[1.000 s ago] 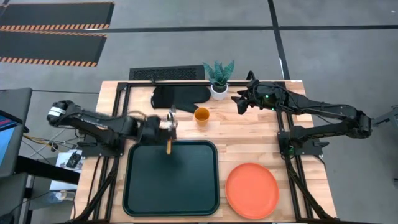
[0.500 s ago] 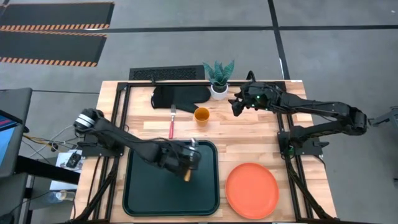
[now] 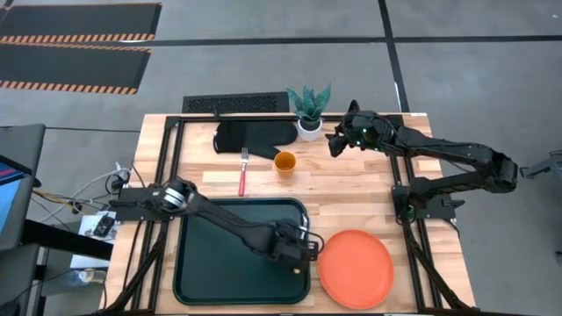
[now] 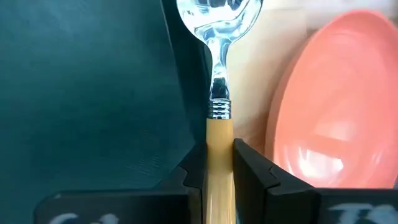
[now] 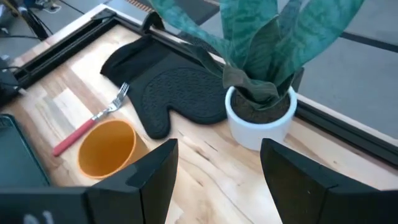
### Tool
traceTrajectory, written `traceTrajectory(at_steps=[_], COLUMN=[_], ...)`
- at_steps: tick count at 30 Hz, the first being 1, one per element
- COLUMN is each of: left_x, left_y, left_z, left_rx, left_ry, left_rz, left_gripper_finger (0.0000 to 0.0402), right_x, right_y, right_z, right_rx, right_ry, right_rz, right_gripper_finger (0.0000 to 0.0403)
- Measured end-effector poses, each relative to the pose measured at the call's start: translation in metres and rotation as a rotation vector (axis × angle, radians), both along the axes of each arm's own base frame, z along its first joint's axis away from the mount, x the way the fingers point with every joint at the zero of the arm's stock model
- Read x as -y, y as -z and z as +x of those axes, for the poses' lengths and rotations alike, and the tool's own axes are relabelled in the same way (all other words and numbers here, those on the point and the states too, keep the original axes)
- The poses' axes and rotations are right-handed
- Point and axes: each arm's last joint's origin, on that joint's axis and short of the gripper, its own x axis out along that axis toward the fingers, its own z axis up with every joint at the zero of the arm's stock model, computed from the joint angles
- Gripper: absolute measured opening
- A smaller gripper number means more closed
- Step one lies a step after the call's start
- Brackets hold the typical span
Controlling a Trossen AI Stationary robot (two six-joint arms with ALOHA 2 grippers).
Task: Pick and place plate/cup/fork/spoon on tray
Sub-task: Put the spoon to the right of the serving tray
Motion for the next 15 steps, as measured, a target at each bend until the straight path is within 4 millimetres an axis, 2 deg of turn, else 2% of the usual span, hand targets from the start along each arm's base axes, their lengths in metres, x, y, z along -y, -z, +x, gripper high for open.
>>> traceTrajectory(at_steps=[3,8,12,15], left_x=[0.01,0.026,0.04,0.042], left_y=[0.001,-0.006,-0.001,0.003], left_z=[0.002,-0.012,-0.021,-0.029], left_rx=[-0.035,-0.065,-0.088,-0.135], left_ry=[-0.065,-0.184,-0.212,-0.219], left_rz=[-0.021,-0.032,-0.083,-0.056], left_gripper_finger=[0.0033,0.0032,0.0032,0.0032], right_x=[0.001,0.001,0.001,0.002], right_y=[0.0,0.0,0.0,0.0], right_z=[0.0,-0.001,0.0,0.0], right_rx=[0.003,-0.003,-0.001,-0.003], right_ry=[0.004,0.002,0.0,0.0], right_rz=[-0.001,-0.003,-0.006,-0.005], right_gripper_finger=[0.0255,0.0255,0.0255,0.0255])
